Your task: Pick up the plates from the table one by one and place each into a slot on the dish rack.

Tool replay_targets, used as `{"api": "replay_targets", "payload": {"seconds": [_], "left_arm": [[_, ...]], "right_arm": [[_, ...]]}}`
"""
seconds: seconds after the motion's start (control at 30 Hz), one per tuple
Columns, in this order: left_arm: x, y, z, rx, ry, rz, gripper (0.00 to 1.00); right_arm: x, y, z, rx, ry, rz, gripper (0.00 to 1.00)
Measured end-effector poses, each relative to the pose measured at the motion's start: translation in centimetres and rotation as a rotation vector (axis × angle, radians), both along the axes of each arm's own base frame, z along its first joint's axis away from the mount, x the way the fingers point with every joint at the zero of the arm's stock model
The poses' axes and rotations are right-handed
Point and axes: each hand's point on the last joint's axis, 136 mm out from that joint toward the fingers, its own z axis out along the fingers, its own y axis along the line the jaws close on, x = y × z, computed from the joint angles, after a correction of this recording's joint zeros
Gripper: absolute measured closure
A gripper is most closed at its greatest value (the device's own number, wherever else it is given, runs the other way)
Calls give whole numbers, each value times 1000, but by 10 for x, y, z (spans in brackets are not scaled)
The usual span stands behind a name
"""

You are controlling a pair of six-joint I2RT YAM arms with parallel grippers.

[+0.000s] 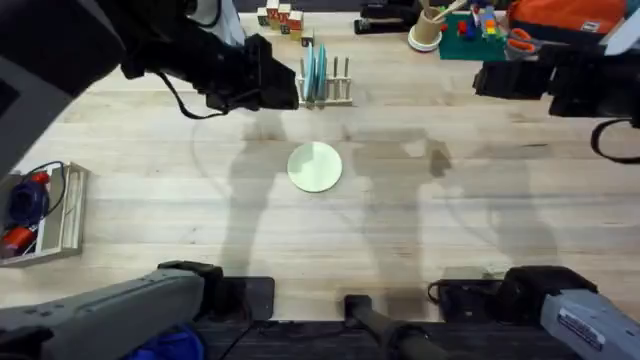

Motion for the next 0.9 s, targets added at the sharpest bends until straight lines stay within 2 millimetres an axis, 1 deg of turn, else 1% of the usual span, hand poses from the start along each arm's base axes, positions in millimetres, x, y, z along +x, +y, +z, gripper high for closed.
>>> {"api": "replay_targets", "payload": {"seconds": [0.23, 0.37, 0.43, 0.57, 0.73, 0.9], "left_arm": [[-10, 1, -15, 2, 44, -10, 959], [-18, 6, -21, 5, 83, -9, 958], [-17, 12, -22, -2, 80, 2, 959], [-17, 22, -15, -16, 53, 12, 959], [-22, 18, -12, -39, 30, -20, 959], [-27, 14, -20, -58, 44, -41, 960]], "right_arm": [[0, 0, 0, 0, 0, 0, 8], [0, 0, 0, 0, 0, 0, 7], [0, 0, 0, 0, 0, 0, 6], [0, 0, 0, 0, 0, 0, 7], [0, 0, 0, 0, 1, 0, 7], [4, 1, -8, 2, 33, 3, 7]]}}
